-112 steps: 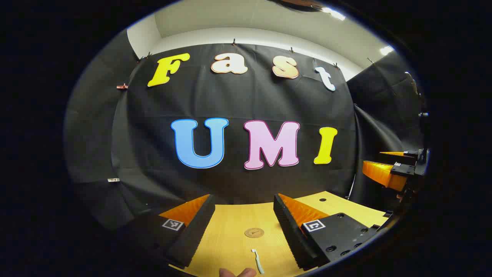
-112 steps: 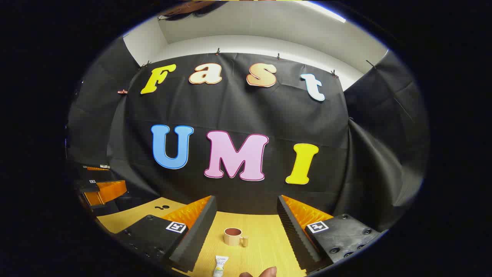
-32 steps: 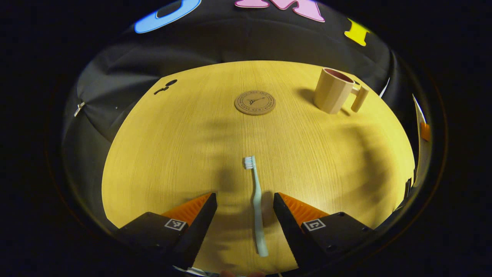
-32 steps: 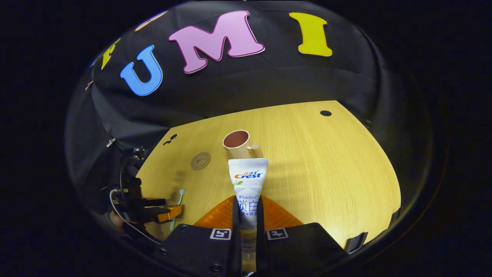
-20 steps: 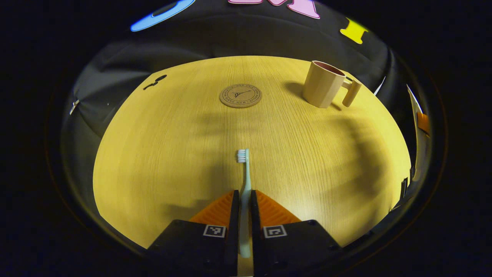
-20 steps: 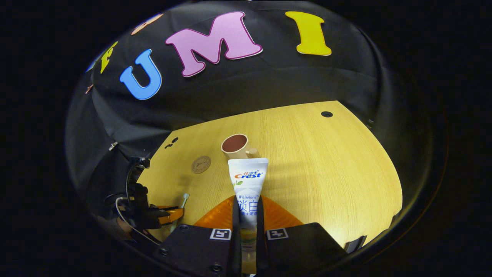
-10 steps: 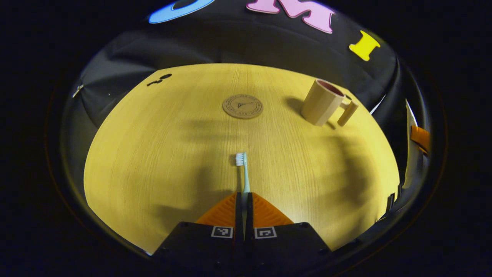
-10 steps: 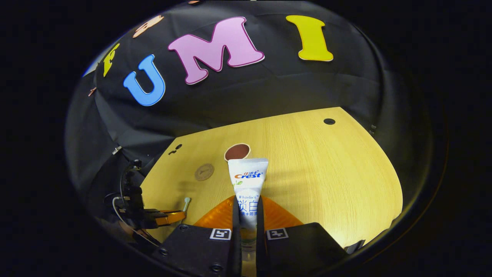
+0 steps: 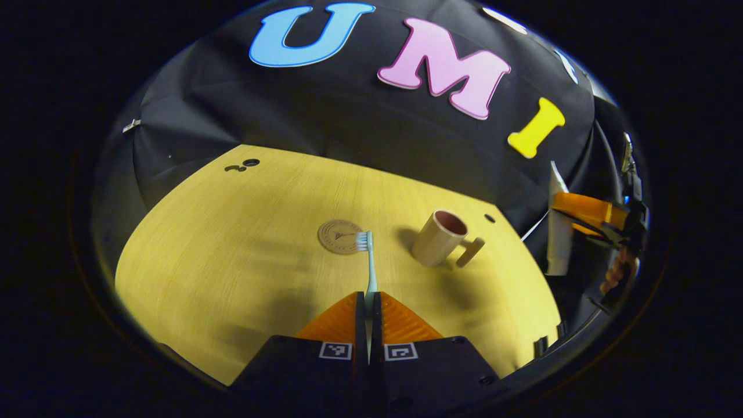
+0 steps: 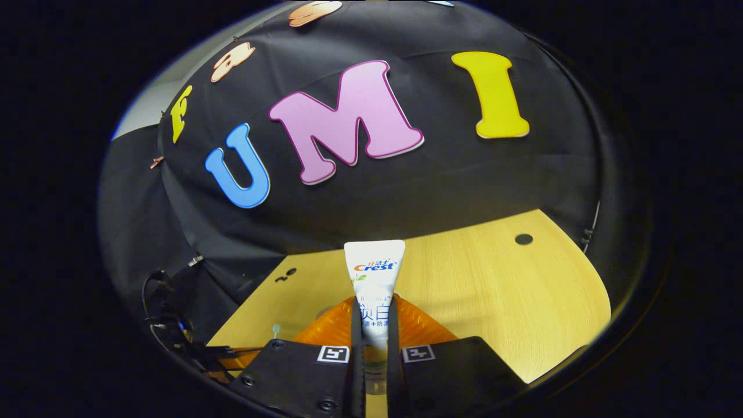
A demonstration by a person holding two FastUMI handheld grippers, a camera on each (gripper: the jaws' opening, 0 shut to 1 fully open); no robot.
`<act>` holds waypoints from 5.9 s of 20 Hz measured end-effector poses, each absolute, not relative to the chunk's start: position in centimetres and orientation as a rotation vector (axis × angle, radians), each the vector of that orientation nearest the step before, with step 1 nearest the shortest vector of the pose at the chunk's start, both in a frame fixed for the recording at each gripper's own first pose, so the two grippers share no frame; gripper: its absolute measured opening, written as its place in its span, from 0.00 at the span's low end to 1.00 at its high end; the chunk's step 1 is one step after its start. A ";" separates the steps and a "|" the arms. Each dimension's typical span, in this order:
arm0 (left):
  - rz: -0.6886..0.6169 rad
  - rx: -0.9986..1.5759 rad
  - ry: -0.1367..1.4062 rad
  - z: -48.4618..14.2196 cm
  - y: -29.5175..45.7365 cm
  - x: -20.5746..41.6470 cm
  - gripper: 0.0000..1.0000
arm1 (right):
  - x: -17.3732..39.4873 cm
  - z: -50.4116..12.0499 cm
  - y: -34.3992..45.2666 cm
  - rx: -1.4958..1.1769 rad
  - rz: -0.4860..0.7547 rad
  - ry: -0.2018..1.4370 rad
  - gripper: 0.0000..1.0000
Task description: Put the toothbrush and toothpaste on the desktop into the cup, then pick up the cup and place it on the coaster on the desktop.
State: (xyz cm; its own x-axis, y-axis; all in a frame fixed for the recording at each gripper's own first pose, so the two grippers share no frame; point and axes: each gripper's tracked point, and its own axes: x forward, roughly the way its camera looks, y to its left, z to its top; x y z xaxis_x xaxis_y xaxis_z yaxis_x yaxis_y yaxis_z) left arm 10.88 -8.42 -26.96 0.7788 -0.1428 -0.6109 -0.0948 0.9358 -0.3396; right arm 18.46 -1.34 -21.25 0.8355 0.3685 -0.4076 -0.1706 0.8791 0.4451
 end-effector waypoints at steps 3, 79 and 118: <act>-0.021 -0.398 0.638 -24.6 -8.9 11.0 0.06 | 23.4 -22.1 0.5 0.398 0.325 0.453 0.18; 0.030 -0.167 0.278 -27.6 -15.2 22.3 0.61 | 18.7 -36.9 -0.2 0.016 0.680 0.947 0.55; -0.001 -0.180 0.483 -28.8 -5.3 4.1 0.71 | 20.6 -35.6 7.8 -0.159 0.591 1.011 0.12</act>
State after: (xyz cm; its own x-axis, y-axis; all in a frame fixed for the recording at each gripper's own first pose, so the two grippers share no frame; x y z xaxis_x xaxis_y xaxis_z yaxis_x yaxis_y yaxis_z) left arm 4.06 -5.26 -28.76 0.8861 -0.0437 -0.4614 -0.0413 0.9841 -0.1725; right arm 20.57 7.75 -35.65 0.3907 0.3912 -0.8333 -0.5345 0.8334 0.1406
